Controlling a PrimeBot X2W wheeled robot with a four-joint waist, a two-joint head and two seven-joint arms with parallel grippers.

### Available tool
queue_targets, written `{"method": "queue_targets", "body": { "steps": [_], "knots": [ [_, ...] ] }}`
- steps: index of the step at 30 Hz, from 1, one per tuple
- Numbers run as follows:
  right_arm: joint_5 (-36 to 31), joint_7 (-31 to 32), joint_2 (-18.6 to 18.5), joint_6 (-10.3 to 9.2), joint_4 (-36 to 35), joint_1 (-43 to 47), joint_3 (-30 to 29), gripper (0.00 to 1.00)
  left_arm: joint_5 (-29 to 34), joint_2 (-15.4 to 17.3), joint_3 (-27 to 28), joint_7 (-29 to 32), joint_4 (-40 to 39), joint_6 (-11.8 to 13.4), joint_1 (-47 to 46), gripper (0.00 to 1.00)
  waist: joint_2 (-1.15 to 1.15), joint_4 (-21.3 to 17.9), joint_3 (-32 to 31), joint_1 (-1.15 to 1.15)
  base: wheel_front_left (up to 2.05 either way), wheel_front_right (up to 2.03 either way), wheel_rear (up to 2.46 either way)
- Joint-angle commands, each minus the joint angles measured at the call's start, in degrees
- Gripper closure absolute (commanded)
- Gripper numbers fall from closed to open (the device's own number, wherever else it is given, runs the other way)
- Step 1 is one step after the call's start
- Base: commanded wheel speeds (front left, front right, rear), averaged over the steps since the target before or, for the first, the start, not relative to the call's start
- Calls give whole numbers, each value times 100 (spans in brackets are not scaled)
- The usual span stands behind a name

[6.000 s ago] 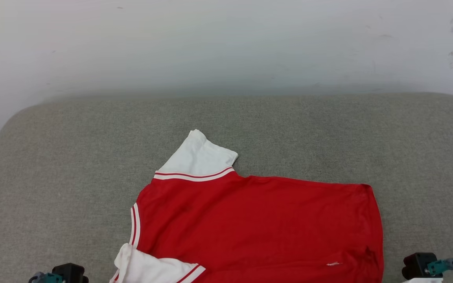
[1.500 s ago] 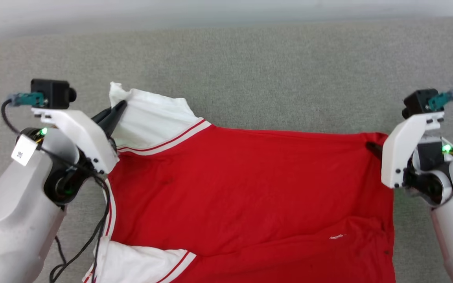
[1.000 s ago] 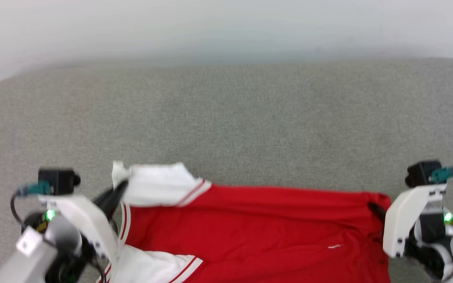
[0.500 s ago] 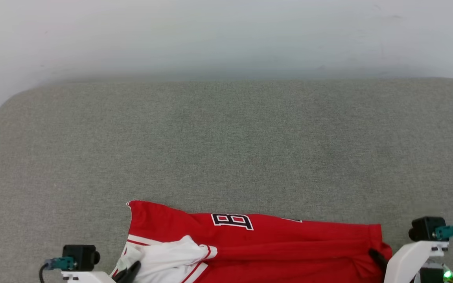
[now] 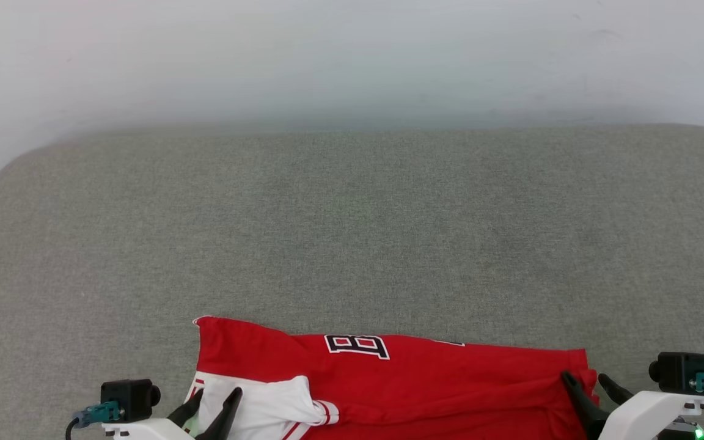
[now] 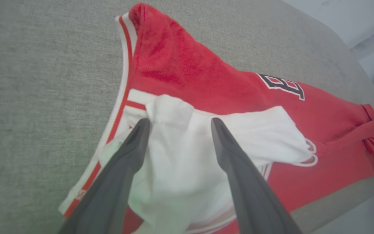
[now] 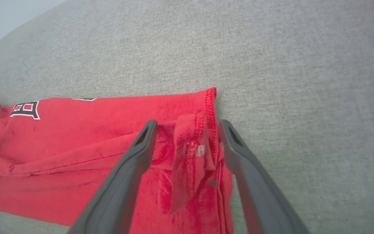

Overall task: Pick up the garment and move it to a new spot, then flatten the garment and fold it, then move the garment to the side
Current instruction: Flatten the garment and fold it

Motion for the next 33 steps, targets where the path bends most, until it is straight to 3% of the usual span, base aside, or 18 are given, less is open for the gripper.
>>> {"method": "queue_targets", "body": {
  "steps": [1,7,13,21,28,33],
  "knots": [
    [47,-37,26,-5,-53,101,-3,0,64,-8,24,-76,-20,16,-62,0,0,-2,-23,0,0,0,0],
    [26,63,13,-5,-505,235,-158,0,423,37,150,-655,-230,191,-121,0,0,-54,-139,0,0,0,0],
    [-117,878,-74,-5,-897,337,-554,0,896,-99,460,-1032,-521,373,-199,0,0,-8,-195,0,0,0,0],
    [-262,1783,-144,-5,-1278,411,-849,0,1833,-431,1208,-1076,-1262,597,39,0,0,92,-159,0,0,0,0],
    [-194,2063,-141,-5,-1107,243,-732,0,2583,-655,1648,-1068,-1720,710,309,0,0,242,-24,0,0,0,0],
    [-134,2049,-157,-5,-726,55,-563,0,2804,-835,1812,-1069,-1871,648,298,0,0,394,190,0,0,0,0]
  ]
}}
